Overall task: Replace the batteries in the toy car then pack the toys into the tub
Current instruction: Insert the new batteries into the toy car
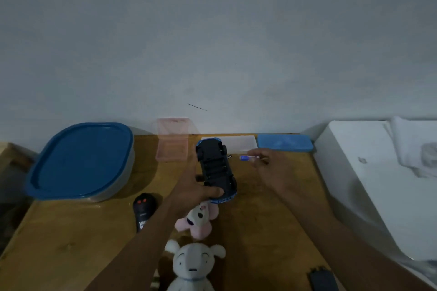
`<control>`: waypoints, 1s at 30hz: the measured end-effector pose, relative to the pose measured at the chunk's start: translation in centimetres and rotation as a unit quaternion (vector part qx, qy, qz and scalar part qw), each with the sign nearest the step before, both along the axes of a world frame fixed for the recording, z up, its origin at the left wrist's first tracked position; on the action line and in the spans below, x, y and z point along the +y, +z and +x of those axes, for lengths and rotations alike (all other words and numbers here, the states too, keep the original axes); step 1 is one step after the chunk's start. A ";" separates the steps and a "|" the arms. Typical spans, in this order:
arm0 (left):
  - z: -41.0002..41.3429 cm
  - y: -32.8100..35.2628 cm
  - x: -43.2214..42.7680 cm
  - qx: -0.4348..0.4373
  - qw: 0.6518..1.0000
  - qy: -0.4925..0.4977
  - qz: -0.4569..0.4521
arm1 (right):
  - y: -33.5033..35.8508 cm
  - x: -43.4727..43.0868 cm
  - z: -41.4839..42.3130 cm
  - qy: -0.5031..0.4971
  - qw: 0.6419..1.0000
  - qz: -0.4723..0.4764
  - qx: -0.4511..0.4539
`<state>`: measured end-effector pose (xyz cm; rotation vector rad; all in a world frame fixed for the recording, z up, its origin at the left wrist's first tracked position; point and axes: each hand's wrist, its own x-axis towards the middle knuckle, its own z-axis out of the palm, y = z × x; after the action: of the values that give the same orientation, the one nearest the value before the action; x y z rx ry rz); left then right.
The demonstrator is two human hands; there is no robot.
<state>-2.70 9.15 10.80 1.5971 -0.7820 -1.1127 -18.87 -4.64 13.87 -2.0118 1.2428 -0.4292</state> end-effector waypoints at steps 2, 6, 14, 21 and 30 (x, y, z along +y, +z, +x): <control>-0.5 0.1 0.4 0.007 1.000 -0.006 -0.010 | 0.9 1.1 -0.4 -0.044 0.996 0.008 -0.073; -1.5 1.0 1.5 0.014 0.999 -0.036 -0.026 | 2.9 4.0 -0.1 -0.065 0.989 0.034 -0.127; -1.5 2.1 3.0 0.002 0.998 -0.054 -0.037 | 3.0 7.1 1.1 -0.062 0.996 -0.041 -0.040; -1.0 3.1 3.1 0.001 0.998 -0.038 -0.052 | 2.6 7.3 3.6 -0.085 0.992 -0.037 -0.089; -0.5 2.9 3.6 -0.008 0.999 -0.027 -0.040 | 2.0 7.1 4.8 -0.086 0.989 0.053 -0.105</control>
<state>-3.21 12.73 13.69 1.5278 -0.8733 -1.0957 -14.05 2.46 15.88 -1.7282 1.2831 -0.6279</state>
